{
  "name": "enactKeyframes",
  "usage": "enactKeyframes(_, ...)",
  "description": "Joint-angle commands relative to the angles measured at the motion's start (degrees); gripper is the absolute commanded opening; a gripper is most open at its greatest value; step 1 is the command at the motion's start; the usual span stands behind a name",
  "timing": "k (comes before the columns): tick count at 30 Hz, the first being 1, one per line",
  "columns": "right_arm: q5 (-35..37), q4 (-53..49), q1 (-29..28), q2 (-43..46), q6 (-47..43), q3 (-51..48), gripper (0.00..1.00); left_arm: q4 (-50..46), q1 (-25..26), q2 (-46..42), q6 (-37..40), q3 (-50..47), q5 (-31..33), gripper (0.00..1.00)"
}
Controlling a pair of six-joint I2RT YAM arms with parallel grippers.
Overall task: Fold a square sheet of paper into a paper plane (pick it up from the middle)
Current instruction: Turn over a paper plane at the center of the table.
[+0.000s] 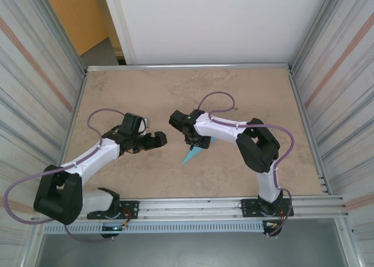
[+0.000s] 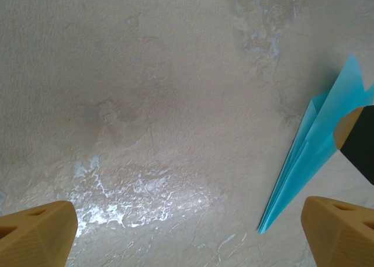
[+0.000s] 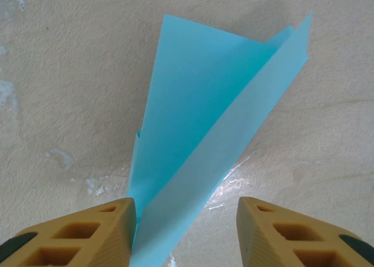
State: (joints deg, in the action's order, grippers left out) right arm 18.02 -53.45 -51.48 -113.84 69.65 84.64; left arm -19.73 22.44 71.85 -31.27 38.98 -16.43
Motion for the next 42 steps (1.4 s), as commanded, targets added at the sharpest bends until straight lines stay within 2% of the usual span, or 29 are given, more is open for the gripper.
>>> enactKeyframes(1, 2.0, -2.3, -0.4, 2.0, 3.2, -0.4, 0.45, -0.7, -0.5, -1.6, 1.0, -0.5, -0.3, 0.99)
enactKeyframes(7, 2.4, -2.5, -0.3, 1.8, 3.9, -0.8, 0.33, -0.5, -0.5, -1.2, 1.0, -0.5, -0.4, 0.99)
enactKeyframes(16, 5.4, -3.1, -0.2, 3.1, 3.0, -0.7, 0.02, -0.7, -0.5, -1.4, 0.6, -0.5, 0.0, 0.99)
enactKeyframes(21, 6.6, -2.9, 0.2, 4.6, -1.9, 1.6, 0.0, -1.1, -0.6, -2.1, -0.2, -0.6, 1.2, 0.99)
enactKeyframes(23, 5.4, -1.7, 0.5, 5.1, -7.4, 3.3, 0.0, -1.2, -1.1, -2.8, -0.8, -0.9, 1.6, 0.99)
enactKeyframes(28, -1.1, 2.9, 1.9, 6.8, -18.5, 7.0, 0.0, -0.2, -4.7, -5.2, -3.7, -2.9, 0.0, 0.99)
enactKeyframes(32, -12.9, 13.8, 4.5, 9.7, -23.8, 2.8, 0.0, 1.5, -7.0, -7.7, -5.4, -4.5, -2.3, 0.99)
enactKeyframes(36, -23.0, 26.1, 7.0, 12.2, -24.7, -4.6, 0.0, 2.8, -7.0, -9.4, -5.8, -4.8, -3.7, 0.98)
enactKeyframes(42, -30.0, 37.1, 8.5, 12.8, -24.6, -13.5, 0.0, 6.6, -6.9, -7.9, -6.8, -4.9, -9.0, 0.95)
